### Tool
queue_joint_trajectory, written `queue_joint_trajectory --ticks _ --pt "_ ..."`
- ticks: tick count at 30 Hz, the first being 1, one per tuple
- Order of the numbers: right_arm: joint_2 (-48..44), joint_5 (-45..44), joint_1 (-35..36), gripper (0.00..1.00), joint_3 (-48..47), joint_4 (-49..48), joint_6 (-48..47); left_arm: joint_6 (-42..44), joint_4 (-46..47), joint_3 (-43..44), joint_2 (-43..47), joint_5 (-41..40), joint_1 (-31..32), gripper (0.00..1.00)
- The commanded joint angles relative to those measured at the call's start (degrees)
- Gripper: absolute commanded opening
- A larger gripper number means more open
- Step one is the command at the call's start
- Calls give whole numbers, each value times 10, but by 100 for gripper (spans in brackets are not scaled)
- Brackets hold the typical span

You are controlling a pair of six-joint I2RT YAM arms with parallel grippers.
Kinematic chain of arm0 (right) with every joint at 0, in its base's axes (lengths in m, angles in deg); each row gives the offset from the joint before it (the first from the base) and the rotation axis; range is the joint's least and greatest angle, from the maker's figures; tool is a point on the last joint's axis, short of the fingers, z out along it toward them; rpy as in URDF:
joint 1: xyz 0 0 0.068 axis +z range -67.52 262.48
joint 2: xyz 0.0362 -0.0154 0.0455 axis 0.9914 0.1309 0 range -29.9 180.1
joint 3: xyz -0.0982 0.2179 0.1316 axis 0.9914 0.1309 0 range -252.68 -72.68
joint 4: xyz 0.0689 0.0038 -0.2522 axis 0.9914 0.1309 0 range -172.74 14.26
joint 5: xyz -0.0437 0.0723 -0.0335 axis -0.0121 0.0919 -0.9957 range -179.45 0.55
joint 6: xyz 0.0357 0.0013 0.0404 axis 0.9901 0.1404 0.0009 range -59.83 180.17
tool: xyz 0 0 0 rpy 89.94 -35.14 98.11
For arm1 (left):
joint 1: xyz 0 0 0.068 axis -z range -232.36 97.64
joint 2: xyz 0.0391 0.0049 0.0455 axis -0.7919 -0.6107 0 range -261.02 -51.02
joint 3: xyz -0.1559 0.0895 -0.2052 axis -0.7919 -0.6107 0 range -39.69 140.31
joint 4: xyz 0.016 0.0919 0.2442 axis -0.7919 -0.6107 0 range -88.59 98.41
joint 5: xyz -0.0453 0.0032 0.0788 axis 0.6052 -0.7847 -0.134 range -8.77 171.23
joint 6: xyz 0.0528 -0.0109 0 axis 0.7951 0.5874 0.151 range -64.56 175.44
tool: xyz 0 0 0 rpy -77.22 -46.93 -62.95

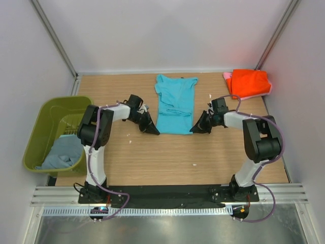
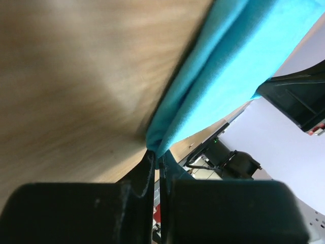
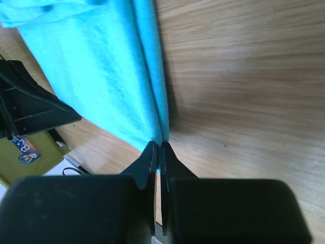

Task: Fold and stack the t-shirts
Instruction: Fold the tshirt

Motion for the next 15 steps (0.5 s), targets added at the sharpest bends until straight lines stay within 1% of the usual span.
queue_joint_trajectory --ticks 1,8,11,15 --pt "-55 10 -3 1 -8 10 -15 -3 12 -13 68 0 6 0" --pt "-139 16 -3 2 -24 65 -36 16 11 -25 179 7 30 0" --pt "-170 17 -3 1 -32 89 -49 45 -10 -8 212 -2 38 0" --pt "-196 14 -3 1 -50 113 -64 76 -46 9 232 -9 39 0"
